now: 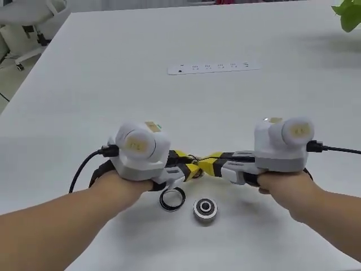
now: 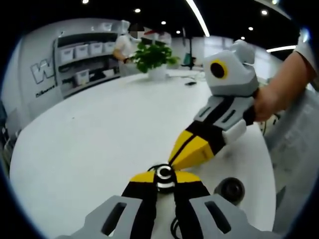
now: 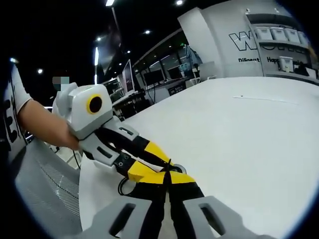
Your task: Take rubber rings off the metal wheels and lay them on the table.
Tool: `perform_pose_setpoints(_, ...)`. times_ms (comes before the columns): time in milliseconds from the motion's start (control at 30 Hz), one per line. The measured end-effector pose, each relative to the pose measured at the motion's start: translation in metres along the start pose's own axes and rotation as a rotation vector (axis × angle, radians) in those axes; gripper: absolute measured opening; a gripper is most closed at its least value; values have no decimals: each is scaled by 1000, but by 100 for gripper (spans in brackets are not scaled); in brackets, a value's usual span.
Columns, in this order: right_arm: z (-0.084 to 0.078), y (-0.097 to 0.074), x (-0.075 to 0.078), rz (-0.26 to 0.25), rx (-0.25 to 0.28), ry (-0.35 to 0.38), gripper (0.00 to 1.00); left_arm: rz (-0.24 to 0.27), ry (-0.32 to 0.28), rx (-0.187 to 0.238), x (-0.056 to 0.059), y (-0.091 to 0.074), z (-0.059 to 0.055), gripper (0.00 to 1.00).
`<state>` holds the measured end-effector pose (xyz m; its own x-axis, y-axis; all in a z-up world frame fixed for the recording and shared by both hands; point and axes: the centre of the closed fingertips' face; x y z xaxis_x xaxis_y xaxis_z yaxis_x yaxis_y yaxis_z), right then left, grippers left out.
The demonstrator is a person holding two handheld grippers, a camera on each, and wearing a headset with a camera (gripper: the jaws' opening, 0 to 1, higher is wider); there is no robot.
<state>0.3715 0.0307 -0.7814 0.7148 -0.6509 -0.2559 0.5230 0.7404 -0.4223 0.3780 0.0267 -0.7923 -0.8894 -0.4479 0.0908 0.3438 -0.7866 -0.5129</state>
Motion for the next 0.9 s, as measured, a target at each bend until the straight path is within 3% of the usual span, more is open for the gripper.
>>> perform_pose_setpoints(133, 3, -2, -2, 8, 6, 13, 0, -15, -25, 16, 1, -2, 0, 14)
perform_pose_setpoints(267, 6, -2, -4, 21, 15, 29, 0, -26, -8, 9, 2, -5, 0, 14)
perform_pose_setpoints(433, 9, -4, -10, 39, 19, 39, 0, -45, -2, 36, 5, -15, 6, 17)
perform_pose_setpoints(567, 12, -5, -15, 63, 24, 48, 0, -64, 3, 68, 11, -26, 12, 25)
perform_pose_setpoints(900, 30, -14, -31, 115, 56, 60, 0, -69, 18, 122, 19, -63, 21, 33)
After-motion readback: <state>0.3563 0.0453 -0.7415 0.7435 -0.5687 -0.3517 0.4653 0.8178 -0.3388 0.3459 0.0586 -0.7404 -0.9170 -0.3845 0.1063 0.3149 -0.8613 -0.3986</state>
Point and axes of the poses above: the centre of the closed fingertips' face, and the gripper's own axes: y roughly forward along the fingers, x roughly to its right, z roughly out of its top, and after that the axes turned 9 degrees about -z, right-handed
